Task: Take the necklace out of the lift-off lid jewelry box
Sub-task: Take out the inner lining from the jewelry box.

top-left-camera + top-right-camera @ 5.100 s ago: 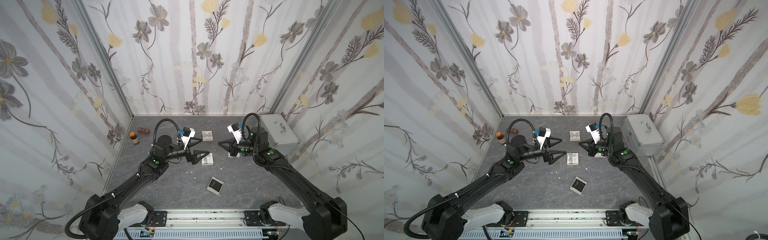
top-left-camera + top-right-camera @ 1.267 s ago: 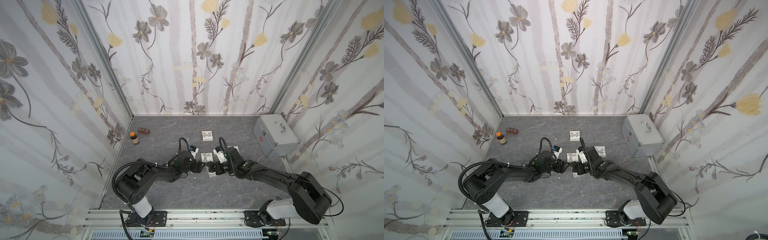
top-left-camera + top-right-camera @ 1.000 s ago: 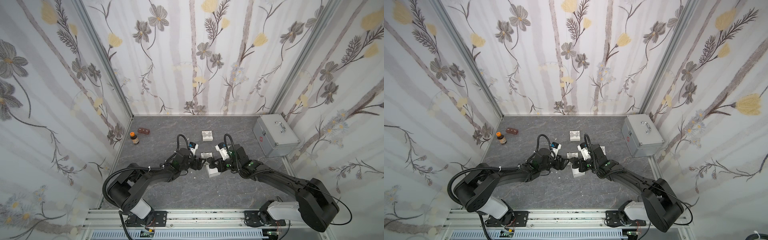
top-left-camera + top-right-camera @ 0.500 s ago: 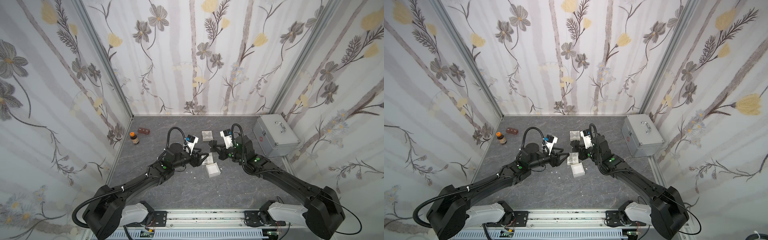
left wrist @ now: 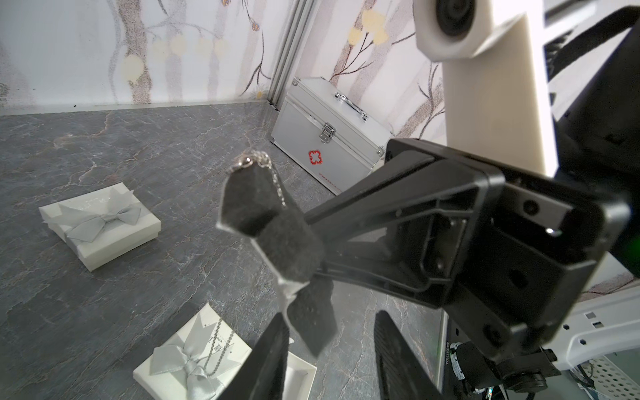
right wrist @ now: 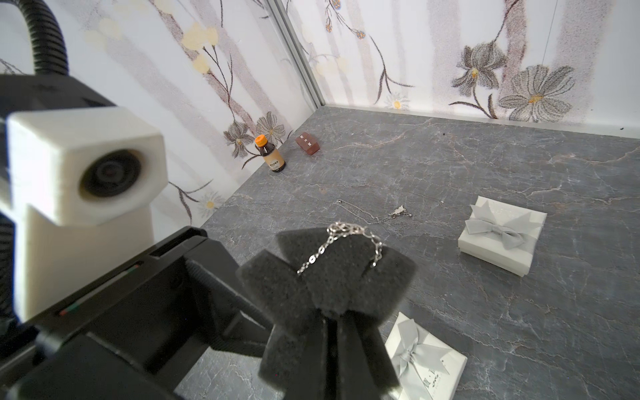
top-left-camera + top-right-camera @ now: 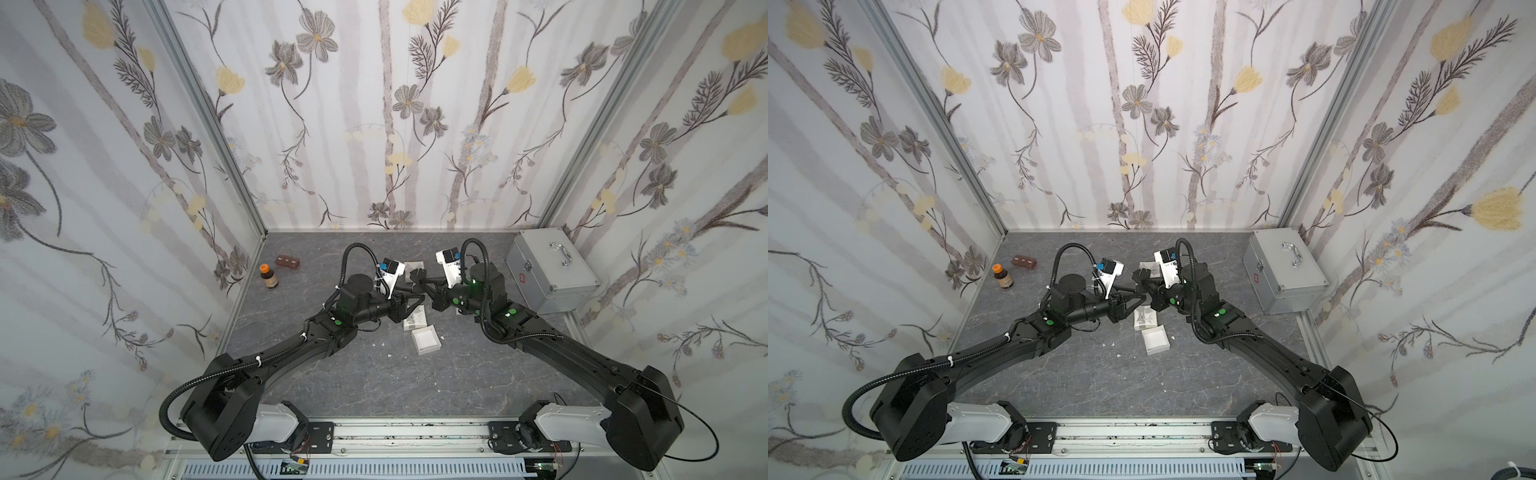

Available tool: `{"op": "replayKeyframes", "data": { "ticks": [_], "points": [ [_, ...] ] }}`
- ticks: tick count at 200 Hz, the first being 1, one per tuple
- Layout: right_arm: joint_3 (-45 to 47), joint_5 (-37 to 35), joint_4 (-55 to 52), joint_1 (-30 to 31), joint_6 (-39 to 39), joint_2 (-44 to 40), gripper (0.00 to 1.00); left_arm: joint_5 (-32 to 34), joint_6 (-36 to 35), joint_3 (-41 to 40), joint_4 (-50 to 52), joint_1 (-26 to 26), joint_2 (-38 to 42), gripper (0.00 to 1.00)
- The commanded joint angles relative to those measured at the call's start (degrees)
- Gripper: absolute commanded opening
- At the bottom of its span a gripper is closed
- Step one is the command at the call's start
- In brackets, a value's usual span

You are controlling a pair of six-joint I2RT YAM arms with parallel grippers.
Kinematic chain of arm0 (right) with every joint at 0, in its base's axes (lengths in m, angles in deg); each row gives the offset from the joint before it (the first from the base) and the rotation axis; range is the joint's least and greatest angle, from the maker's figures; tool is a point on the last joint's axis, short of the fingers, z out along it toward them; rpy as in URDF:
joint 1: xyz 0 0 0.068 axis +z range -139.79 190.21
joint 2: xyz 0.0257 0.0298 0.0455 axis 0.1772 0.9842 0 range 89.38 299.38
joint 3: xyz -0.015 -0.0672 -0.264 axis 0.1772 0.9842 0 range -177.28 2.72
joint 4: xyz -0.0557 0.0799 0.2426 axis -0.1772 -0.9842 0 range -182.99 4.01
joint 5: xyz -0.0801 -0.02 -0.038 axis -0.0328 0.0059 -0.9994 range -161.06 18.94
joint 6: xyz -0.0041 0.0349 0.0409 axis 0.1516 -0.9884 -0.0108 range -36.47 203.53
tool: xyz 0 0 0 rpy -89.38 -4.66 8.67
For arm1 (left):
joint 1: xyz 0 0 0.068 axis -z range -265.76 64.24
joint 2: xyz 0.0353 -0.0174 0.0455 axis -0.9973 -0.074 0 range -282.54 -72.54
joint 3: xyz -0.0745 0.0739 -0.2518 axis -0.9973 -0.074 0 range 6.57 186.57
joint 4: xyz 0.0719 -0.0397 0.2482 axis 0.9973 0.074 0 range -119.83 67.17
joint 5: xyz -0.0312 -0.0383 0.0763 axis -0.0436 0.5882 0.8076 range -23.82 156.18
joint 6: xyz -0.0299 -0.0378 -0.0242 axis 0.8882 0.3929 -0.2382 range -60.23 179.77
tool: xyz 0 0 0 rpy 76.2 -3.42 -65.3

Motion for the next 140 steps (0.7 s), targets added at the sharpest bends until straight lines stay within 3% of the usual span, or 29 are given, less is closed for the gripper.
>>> {"op": "replayKeyframes", "data": {
  "ticks": [1,24,70,140],
  "points": [
    [-0.52,1.26,2.72,0.20,0.53,0.38,0.00,-0.39,1.89,1.19,-2.79,0.00,-0.95,0.43],
    [-0.68,1.72,2.82,0.39,0.54,0.62,0.00,0.22,1.90,1.75,-2.95,0.01,-1.46,0.42],
    [-0.59,1.90,2.86,0.47,0.53,0.53,0.03,1.01,2.07,1.73,-2.96,-0.08,-1.59,0.28],
    [0.36,4.84,2.61,-0.02,1.04,-1.25,0.21,3.84,-1.79,-0.12,1.42,-1.39,1.15,0.07]
  ]
}}
